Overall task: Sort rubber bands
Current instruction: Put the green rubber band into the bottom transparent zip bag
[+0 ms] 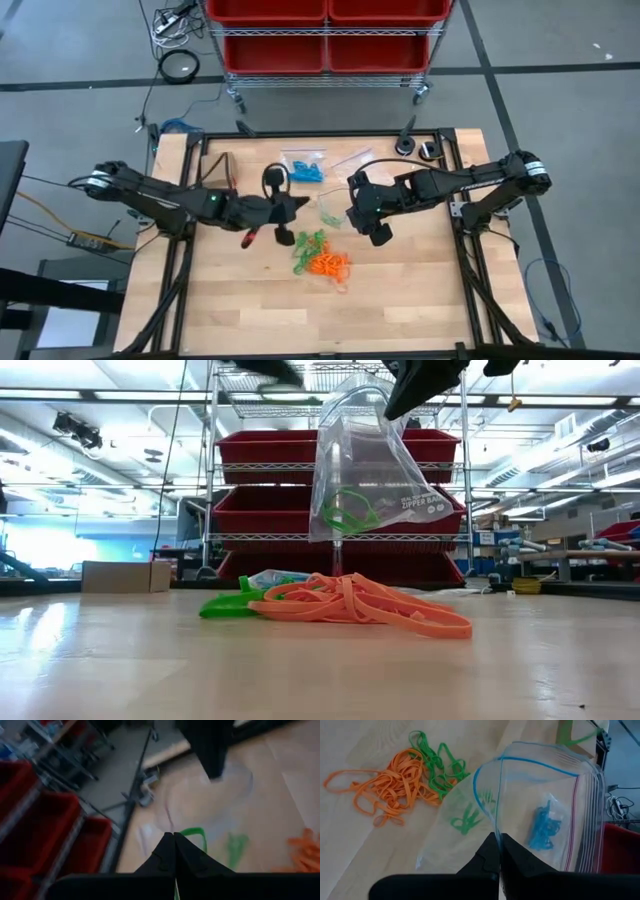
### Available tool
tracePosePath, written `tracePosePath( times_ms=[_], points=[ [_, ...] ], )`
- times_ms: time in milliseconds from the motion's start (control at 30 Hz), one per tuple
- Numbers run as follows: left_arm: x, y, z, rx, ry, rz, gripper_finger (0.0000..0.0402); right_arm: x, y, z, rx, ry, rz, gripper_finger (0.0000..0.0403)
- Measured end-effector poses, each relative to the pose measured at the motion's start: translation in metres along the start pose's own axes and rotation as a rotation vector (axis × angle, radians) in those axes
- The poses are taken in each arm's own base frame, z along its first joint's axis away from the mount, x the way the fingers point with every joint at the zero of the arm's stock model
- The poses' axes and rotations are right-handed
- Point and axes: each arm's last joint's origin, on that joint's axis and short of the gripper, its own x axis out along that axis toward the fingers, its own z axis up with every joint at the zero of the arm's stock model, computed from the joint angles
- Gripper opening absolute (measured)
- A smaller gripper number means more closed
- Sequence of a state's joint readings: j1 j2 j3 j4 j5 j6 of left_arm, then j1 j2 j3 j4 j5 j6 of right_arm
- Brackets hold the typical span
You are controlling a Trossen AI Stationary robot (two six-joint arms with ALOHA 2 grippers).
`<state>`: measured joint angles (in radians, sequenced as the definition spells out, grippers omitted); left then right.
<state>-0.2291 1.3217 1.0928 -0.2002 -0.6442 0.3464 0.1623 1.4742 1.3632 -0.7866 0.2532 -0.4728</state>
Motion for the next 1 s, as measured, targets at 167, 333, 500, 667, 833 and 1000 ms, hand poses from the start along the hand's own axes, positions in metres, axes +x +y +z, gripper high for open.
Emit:
tracePosePath(
  times_ms=[167, 333, 500, 667, 833, 1000],
  points=[
    [-0.008, 0.023, 0.028, 0.022, -0.074, 0.052, 0.0, 0.0, 0.0, 0.001, 0.0, -0.007, 0.002, 0.0],
    [0.004, 0.034, 0.037, 0.002, -0.134, -0.039, 0.0, 0.0, 0.0, 0.001, -0.002, -0.011, 0.001, 0.0],
    [0.03, 0.031, 0.036, 0.017, -0.128, -0.141, 0.0, 0.0, -0.001, 0.002, 0.0, -0.017, -0.003, 0.0],
    [0.055, 0.024, 0.038, 0.067, -0.071, -0.201, 0.0, 0.0, -0.001, 0.002, 0.003, -0.023, -0.005, 0.0],
    [0.073, 0.019, 0.04, 0.123, 0.014, -0.249, 0.0006, 0.0, -0.001, 0.002, 0.003, -0.022, -0.005, 0.0],
    [0.08, 0.017, 0.039, 0.144, 0.069, -0.274, 0.0028, 0.0, -0.001, 0.002, 0.004, -0.025, -0.007, 0.0]
  ],
)
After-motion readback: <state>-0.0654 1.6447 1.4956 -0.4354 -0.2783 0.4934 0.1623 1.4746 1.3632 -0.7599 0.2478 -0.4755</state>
